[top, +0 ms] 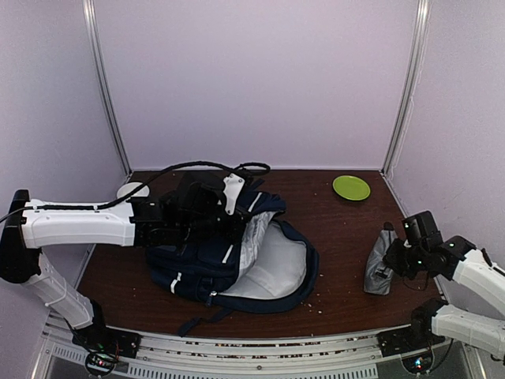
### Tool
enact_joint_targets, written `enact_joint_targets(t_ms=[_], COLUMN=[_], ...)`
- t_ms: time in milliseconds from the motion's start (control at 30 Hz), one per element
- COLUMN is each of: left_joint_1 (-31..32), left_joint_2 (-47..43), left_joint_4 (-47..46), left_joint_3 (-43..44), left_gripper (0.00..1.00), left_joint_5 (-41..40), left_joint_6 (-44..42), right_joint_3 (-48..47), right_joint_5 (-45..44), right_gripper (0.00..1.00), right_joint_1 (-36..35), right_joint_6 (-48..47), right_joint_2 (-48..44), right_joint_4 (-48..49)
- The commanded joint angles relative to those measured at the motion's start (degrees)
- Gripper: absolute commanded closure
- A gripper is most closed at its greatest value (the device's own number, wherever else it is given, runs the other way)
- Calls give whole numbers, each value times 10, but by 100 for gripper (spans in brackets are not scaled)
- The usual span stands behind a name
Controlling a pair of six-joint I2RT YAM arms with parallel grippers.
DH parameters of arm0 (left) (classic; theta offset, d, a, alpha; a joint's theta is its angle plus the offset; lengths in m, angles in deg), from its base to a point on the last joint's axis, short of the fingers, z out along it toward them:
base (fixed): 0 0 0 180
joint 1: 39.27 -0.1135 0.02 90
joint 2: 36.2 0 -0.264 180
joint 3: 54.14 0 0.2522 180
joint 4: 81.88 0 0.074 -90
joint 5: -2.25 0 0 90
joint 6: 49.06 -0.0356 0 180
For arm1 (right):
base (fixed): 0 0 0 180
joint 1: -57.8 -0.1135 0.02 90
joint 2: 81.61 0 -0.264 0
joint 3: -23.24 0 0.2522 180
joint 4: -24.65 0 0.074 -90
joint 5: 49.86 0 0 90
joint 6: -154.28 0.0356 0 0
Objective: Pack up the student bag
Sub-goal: Pick up the stationery from the center of the board.
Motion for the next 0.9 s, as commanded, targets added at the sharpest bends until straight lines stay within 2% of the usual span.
enact_joint_targets(t_ms=[0, 67, 267, 400, 500, 567, 767, 867], left_joint_1=[-13, -13, -13, -13, -12, -12, -11, -10], left_joint_2=[-13, -11, -4, -3, -2, -3, -9, -11], left_joint_4=[20, 21, 23, 24, 27, 28, 23, 22], left_joint_3=[-6, -3, -2, -4, -6, -6, -13, -16], left_gripper=[100, 100, 100, 100, 100, 100, 100, 100], left_joint_5=[-14, -13, -5, -2, -4, -5, -4, -5], left_joint_6=[3, 4, 14, 20, 22, 24, 27, 28], right_joint_3=[-39, -42, -36, -40, -48, -63, -121, -152], right_joint_5=[45, 71, 88, 46, 46, 41, 8, -20], right_gripper=[95, 100, 100, 100, 100, 93, 48, 37], right_joint_1=[-10, -25, -104, -148, -161, -173, -181, -180], right_joint_6=[-16, -16, -16, -11, -3, -11, -53, -78], right_joint_2=[-36, -47, -16, 38, 94, 119, 142, 148], right_joint_4=[10, 38, 131, 141, 130, 115, 19, -28])
